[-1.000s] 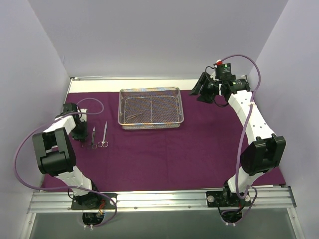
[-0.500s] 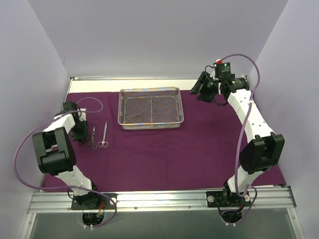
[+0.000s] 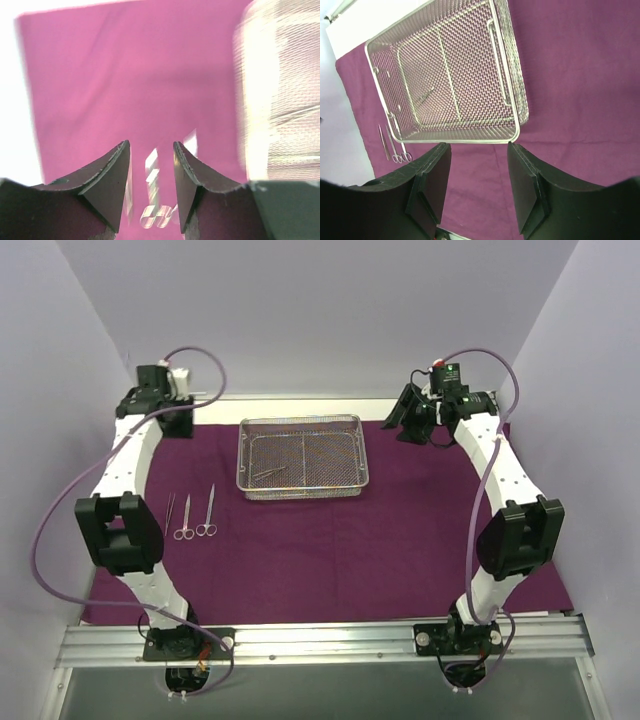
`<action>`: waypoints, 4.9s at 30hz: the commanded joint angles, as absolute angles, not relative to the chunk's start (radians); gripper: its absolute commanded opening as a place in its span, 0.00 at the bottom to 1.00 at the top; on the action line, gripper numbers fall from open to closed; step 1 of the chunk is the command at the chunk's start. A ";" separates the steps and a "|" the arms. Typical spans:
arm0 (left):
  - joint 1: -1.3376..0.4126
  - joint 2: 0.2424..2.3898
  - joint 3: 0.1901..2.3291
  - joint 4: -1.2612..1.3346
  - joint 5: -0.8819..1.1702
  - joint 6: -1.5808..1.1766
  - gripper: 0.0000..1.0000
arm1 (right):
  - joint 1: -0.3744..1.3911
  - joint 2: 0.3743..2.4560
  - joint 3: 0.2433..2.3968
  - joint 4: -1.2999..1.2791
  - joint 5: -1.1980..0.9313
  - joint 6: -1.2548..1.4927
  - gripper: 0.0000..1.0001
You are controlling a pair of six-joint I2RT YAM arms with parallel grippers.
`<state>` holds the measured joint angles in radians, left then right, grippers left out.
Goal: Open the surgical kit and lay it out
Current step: Place the medical item in the surgical kit, then pick up the medical item from the container, then place the medical item in the surgical kit.
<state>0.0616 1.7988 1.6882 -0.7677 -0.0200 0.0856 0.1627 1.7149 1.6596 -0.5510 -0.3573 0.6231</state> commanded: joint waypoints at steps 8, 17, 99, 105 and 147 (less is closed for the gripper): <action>-0.216 2.019 1.937 -0.726 0.313 0.201 0.51 | 0.155 1.763 1.775 -0.621 -0.330 0.580 0.49; -0.333 2.169 1.967 -0.739 0.275 0.219 0.55 | 0.152 1.736 1.743 -0.630 -0.321 0.568 0.49; -0.307 2.096 2.109 -0.740 0.431 -0.096 0.02 | 0.235 1.683 1.661 -0.477 -0.389 0.514 0.49; -0.242 1.864 1.696 -0.066 0.773 -0.670 0.02 | 0.291 1.629 1.549 -0.226 -0.613 0.496 0.54; -0.233 1.617 0.775 1.451 0.176 -1.632 0.02 | 0.597 1.669 1.206 0.992 -0.439 1.017 0.60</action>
